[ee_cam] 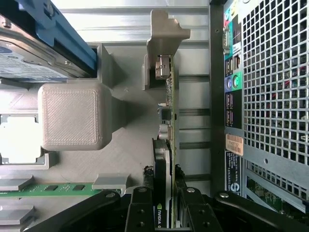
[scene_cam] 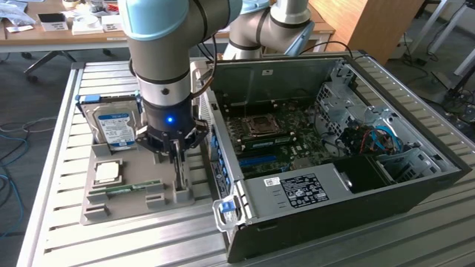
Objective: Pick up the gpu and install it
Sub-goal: 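Pick up the gpu and move the gpu toward the slot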
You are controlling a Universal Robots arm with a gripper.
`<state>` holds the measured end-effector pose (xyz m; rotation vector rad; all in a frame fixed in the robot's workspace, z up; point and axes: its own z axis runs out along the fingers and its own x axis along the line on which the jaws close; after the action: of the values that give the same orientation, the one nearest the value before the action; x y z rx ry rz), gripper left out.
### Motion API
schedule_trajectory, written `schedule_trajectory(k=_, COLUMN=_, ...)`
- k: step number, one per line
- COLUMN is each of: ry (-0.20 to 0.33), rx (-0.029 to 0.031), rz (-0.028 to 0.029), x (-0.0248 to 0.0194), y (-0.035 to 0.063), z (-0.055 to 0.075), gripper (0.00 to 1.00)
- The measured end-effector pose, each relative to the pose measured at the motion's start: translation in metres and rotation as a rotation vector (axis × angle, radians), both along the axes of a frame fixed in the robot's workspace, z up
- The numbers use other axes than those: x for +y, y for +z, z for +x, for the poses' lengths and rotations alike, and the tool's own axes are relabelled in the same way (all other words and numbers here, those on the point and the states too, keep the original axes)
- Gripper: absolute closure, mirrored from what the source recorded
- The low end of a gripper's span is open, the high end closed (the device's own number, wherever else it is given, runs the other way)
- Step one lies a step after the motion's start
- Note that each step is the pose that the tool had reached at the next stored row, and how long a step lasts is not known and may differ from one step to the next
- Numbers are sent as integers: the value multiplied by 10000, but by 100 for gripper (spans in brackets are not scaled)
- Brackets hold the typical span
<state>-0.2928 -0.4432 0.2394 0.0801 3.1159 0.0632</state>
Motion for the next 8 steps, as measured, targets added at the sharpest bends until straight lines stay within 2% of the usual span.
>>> schedule_trajectory(k=8, ry=0, rx=0, rz=5, x=0, y=177, z=0, gripper=73)
